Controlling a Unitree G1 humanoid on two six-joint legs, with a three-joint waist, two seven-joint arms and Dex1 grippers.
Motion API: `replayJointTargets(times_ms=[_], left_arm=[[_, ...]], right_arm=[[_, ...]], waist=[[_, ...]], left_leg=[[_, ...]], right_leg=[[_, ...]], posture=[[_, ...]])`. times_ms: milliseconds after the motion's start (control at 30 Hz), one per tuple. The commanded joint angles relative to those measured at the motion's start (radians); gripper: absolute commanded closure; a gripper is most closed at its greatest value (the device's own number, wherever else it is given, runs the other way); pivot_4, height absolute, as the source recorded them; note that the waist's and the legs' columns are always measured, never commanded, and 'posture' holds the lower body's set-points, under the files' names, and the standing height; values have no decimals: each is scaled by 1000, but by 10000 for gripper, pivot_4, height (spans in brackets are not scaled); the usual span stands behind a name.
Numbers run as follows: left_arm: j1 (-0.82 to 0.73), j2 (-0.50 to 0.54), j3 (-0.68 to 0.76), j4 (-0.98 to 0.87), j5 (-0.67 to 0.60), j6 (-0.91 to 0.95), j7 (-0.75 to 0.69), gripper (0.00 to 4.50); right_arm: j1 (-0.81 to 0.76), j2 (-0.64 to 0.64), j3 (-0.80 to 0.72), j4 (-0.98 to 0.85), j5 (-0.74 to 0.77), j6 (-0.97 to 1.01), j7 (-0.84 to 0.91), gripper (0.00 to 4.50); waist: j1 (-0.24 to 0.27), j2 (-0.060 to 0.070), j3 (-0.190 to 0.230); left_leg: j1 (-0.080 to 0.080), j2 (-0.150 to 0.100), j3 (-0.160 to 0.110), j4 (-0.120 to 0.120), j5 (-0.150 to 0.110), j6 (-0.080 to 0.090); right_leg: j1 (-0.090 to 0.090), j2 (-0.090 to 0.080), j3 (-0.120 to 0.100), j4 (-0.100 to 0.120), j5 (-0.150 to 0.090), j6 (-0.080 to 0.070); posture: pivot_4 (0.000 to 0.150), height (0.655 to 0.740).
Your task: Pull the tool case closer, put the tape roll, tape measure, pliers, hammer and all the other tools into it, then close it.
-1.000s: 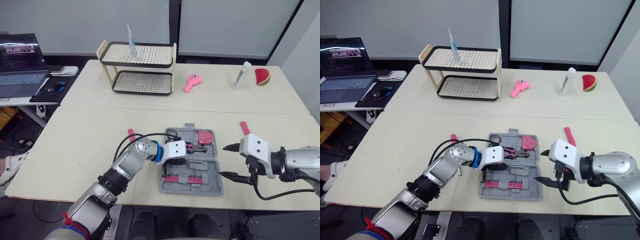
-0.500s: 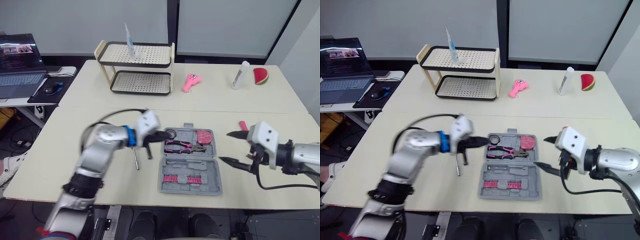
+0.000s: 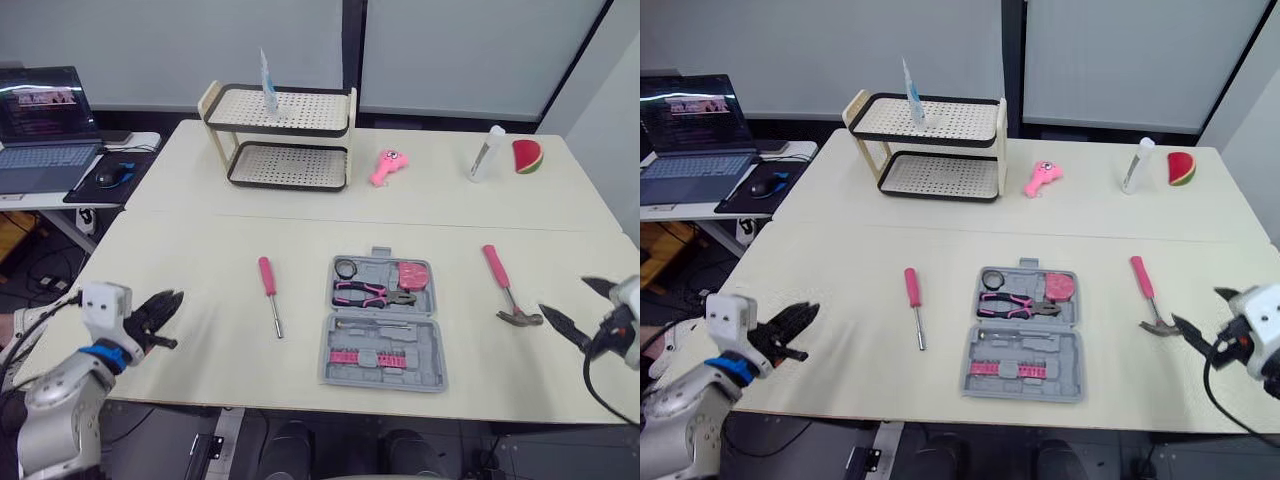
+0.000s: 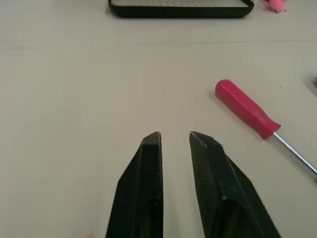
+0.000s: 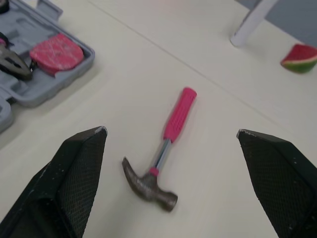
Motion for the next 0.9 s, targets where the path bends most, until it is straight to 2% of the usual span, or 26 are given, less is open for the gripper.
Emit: replayJointTargets(times_ms=[33, 267, 300, 567, 733, 900], left_arm=[[95, -31, 17, -77, -47, -22, 8, 24004], [181, -55, 4, -89, -67, -52, 39, 2261], [184, -52, 3, -86, -69, -55, 41, 493], [220, 29, 6, -83, -67, -92, -30, 493], [241, 175, -65, -160, -76, -129, -213, 493], [125, 306, -207, -250, -83, -153, -374, 493]], right_arm=[[51, 34, -27, 10, 11, -42, -4, 0], [83, 48, -5, 15, 18, -38, -5, 0], [81, 46, -3, 14, 18, -35, -6, 0], [34, 10, -3, 11, 30, 9, -7, 0], [-42, -68, 24, 27, 39, 61, 26, 0], [-164, -166, 107, 53, 57, 230, 28, 0]], waist=[[-3, 0, 0], [-4, 2, -2], [-4, 2, -2], [-5, 2, -2], [-5, 3, -2], [-2, 3, -1]], left_leg=[[0, 0, 0, -2, 0, 0], [9, 0, 2, -7, 0, 0], [9, 0, 2, -7, 0, 0], [10, 0, 2, -8, 0, 0], [10, 0, 3, -8, 0, 0], [12, 0, 3, -8, 0, 0]], right_leg=[[0, 0, 1, -2, 0, 0], [6, 0, 1, -4, 0, -1], [7, 0, 2, -5, 0, -1], [7, 0, 2, -5, 0, -1], [7, 0, 2, -5, 0, -1], [9, 1, 2, -6, 0, -1]], posture=[[1500, 7290], [1500, 7290], [1500, 7290], [1500, 7290], [1500, 7290], [1500, 7290]])
